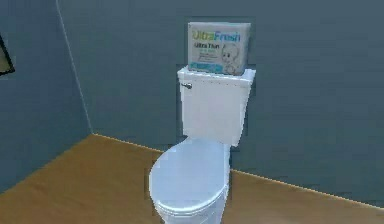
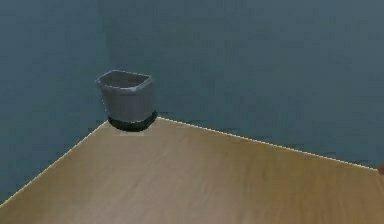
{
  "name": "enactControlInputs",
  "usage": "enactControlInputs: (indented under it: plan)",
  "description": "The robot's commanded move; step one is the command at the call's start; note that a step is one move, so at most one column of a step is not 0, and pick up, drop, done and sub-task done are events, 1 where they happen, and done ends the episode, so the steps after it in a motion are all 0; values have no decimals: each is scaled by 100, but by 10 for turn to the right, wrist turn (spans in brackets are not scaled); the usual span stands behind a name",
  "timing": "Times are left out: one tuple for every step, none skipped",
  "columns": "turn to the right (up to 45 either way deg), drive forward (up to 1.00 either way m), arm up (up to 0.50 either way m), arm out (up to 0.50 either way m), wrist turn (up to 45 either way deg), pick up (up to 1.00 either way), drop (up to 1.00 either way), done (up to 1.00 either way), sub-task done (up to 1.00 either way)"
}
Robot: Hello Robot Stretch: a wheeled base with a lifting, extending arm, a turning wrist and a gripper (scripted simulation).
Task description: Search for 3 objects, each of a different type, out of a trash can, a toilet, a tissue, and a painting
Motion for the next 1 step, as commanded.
enactControlInputs:
  plan:
    - [-450, 0, 0, 0, 0, 0, 0, 0, 0]
